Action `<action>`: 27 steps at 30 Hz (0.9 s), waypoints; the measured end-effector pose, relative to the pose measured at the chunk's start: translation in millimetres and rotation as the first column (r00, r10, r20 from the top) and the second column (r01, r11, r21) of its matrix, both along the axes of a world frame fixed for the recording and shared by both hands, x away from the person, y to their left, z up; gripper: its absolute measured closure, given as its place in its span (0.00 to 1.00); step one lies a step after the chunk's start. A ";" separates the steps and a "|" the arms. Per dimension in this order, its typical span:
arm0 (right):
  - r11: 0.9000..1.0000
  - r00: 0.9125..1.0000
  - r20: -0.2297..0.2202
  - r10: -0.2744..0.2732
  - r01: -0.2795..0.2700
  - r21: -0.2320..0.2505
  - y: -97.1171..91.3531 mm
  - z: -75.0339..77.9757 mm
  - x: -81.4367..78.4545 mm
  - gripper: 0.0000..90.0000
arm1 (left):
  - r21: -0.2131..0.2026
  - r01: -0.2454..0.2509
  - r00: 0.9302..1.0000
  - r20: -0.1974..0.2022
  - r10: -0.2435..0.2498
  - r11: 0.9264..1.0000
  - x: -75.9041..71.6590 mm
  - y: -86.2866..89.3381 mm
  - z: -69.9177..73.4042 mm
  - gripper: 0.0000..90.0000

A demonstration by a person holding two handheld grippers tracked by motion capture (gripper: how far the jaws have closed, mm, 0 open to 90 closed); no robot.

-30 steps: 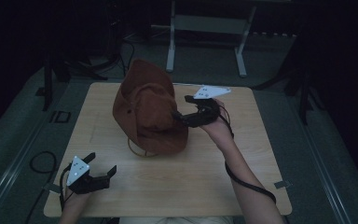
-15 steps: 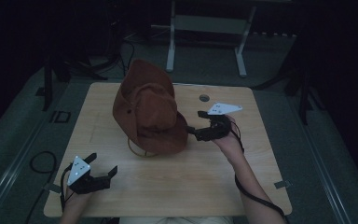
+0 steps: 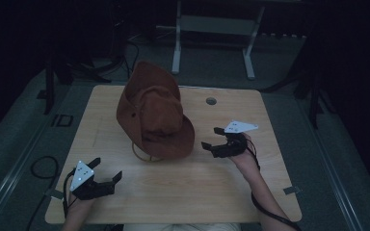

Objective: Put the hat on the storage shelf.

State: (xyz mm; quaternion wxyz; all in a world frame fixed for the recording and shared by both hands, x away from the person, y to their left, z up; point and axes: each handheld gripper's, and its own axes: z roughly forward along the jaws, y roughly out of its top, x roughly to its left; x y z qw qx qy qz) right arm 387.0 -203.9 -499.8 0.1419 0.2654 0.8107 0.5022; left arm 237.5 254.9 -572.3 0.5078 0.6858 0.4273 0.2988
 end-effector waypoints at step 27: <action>0.995 0.994 -0.044 -0.101 0.099 -0.033 -71.7 -53.8 -33.2 0.15 | -0.009 0.009 1.000 -0.010 -0.009 1.000 -1.1 0.3 -1.4 0.05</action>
